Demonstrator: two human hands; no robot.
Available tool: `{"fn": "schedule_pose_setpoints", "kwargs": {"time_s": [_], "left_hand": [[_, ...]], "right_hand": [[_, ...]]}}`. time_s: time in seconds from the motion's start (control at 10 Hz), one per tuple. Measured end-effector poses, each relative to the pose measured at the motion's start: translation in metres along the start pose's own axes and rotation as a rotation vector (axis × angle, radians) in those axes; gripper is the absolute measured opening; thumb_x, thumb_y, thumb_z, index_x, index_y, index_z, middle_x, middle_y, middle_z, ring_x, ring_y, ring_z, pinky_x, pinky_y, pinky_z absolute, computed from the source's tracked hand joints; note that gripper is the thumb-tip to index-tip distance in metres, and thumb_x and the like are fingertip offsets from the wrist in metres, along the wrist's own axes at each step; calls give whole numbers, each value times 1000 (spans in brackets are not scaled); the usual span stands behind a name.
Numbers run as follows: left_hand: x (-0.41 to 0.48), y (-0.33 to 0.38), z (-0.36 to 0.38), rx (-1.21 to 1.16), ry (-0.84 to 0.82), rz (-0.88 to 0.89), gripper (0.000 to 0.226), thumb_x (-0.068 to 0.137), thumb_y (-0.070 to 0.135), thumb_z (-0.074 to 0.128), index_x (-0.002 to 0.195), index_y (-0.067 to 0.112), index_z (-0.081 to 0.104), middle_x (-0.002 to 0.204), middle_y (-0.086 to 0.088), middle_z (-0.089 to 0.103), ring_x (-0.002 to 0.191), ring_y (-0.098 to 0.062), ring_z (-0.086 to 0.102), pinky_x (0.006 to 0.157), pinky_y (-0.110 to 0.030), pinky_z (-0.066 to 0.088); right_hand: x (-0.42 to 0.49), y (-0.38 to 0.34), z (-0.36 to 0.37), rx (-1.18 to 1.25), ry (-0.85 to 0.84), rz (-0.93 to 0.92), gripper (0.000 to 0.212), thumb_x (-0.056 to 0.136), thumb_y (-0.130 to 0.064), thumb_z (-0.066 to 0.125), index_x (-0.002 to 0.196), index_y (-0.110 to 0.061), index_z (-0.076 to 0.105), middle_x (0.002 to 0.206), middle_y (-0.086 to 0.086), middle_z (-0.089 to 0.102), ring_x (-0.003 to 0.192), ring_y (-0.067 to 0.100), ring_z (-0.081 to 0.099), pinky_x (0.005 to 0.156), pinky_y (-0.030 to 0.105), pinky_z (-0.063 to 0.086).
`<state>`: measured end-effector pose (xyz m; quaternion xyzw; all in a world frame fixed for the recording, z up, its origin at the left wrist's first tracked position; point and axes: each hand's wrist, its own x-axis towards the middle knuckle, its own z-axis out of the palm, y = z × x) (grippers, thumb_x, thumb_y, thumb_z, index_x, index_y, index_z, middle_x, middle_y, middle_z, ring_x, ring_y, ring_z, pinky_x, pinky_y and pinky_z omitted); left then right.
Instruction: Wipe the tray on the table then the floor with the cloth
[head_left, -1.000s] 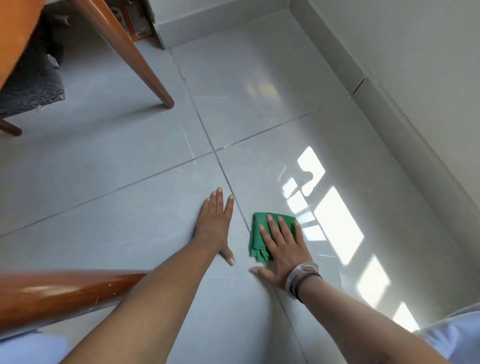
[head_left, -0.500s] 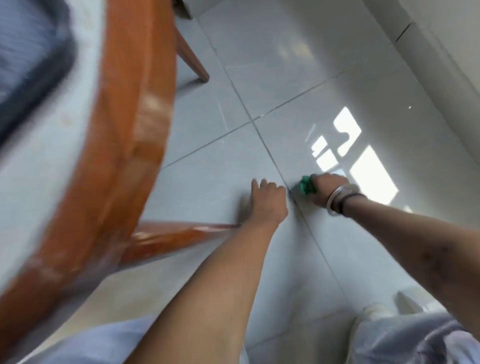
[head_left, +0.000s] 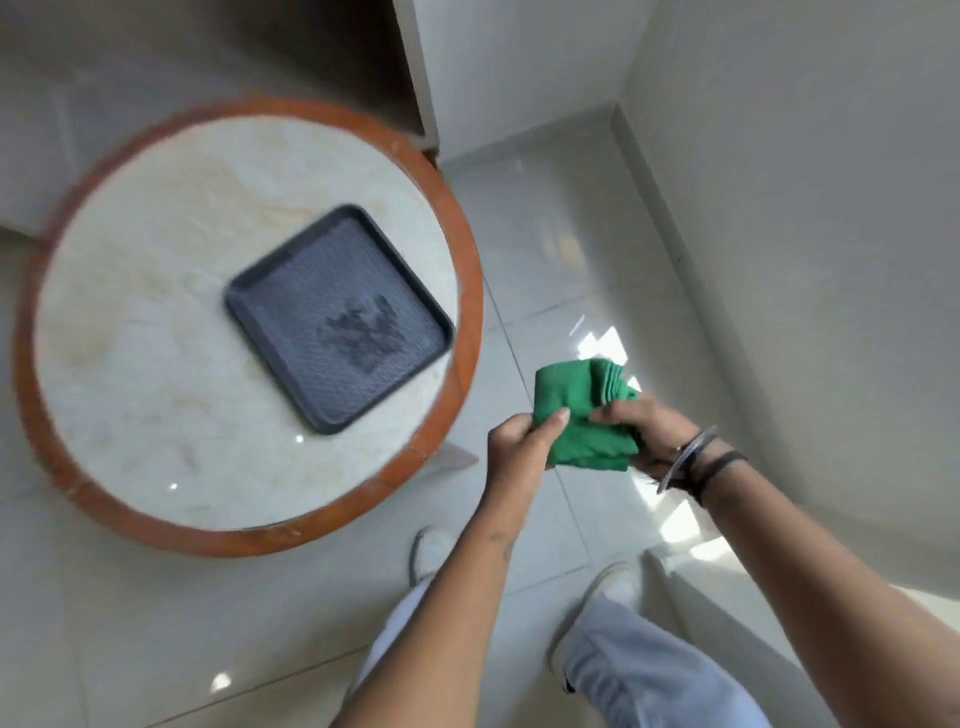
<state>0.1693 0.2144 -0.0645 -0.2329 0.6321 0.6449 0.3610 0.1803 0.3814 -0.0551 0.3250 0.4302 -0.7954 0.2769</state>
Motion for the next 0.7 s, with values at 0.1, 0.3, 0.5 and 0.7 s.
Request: {"fn": "schedule_pose_setpoints", "kwargs": {"time_s": [0.1, 0.3, 0.5, 0.7], "left_hand": [[-34, 54, -37, -2, 166, 171, 44, 70, 40, 76, 78, -2, 65, 67, -6, 60, 64, -16, 52, 59, -35, 45], [-22, 109, -123, 328, 632, 259, 37, 73, 41, 74, 66, 6, 63, 63, -8, 70, 60, -29, 64, 53, -36, 47], [18, 121, -174, 622, 812, 158, 18, 77, 26, 71, 93, 18, 71, 99, -13, 73, 89, -39, 65, 67, -36, 46], [-12, 153, -176, 776, 671, 174, 21, 83, 26, 67, 104, 20, 69, 109, -12, 71, 98, -37, 65, 78, -37, 51]], "right_hand": [[-7, -36, 70, -230, 188, -124, 33, 77, 11, 64, 108, 1, 60, 100, 23, 66, 90, 38, 65, 82, 47, 57], [51, -33, 199, -692, 472, -454, 42, 72, -4, 76, 111, -9, 62, 98, 7, 66, 89, 21, 60, 75, 22, 44], [116, -24, 255, -1265, 355, -470, 70, 74, -8, 67, 136, -18, 36, 126, 18, 46, 104, 38, 56, 81, 37, 46], [76, -63, 255, -1577, 554, -434, 68, 77, 0, 55, 139, -9, 29, 132, 22, 40, 114, 41, 47, 90, 44, 45]]}}
